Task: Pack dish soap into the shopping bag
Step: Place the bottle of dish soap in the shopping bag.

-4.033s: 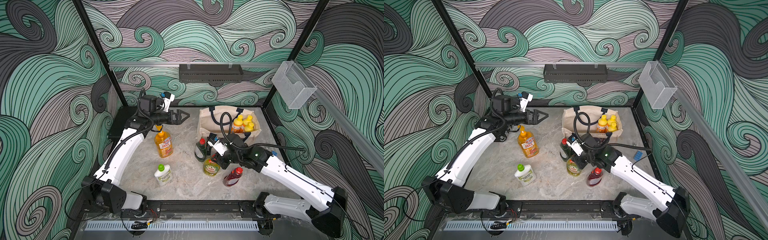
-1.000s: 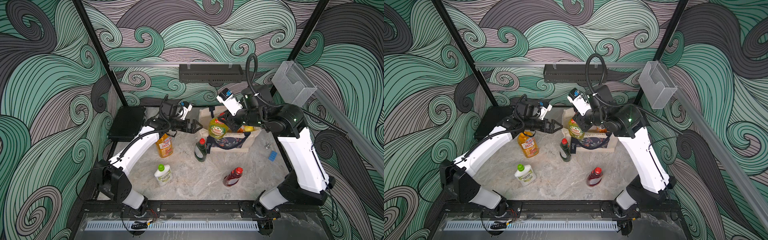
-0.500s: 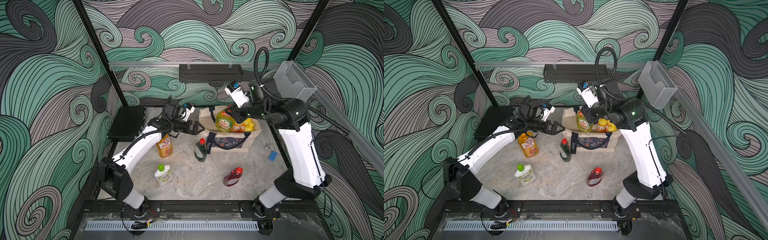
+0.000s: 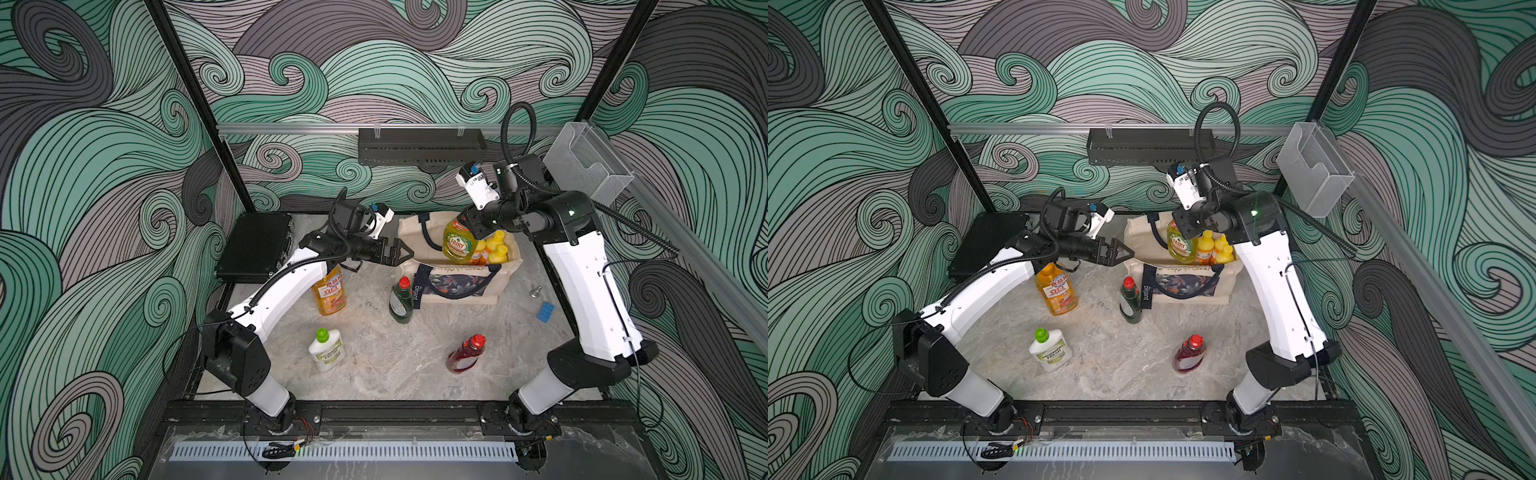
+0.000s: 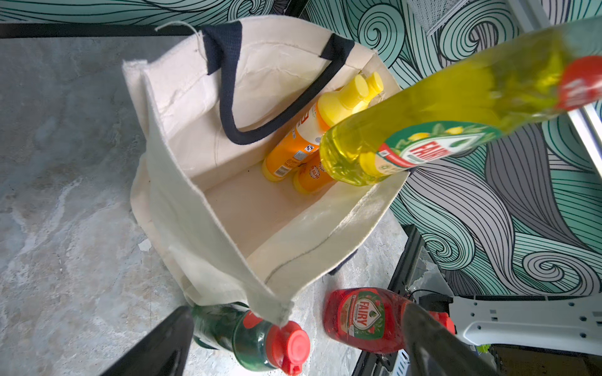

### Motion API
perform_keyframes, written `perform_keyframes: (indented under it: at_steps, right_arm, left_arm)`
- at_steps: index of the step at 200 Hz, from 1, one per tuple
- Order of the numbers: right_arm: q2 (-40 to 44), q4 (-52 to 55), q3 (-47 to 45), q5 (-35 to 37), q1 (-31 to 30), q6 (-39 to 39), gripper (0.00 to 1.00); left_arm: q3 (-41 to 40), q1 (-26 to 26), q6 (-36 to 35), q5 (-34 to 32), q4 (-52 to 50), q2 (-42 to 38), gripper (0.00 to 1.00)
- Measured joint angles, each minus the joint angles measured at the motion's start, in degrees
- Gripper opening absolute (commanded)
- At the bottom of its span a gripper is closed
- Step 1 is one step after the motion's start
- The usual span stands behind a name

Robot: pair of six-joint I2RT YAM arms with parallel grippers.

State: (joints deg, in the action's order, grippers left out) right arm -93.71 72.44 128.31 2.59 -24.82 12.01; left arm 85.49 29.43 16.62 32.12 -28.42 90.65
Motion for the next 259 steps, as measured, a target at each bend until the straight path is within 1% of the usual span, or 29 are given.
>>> perform_keyframes:
  at_steps: [45,97,169,259]
  right_arm:
    - [1.8,-4.6,-7.5,-1.4,3.5,0.0,0.0]
    - [4.1,-8.9,-13.6,-3.0,6.8,0.0,0.0]
    - [5.0,-12.4,-18.6,-4.2,8.3,0.0,0.0]
    - [7.7,-16.6,-28.2,-4.1,10.0,0.0,0.0]
  left_arm:
    - [0.0,0.8,-0.1,0.0,0.1,0.0,0.99]
    - [0.0,0.8,-1.1,0.0,-0.2,0.0,0.99]
    - [0.0,0.8,-1.6,0.0,-0.3,0.0,0.99]
    - [-0.3,1.0,-1.6,1.1,0.0,0.0,0.99]
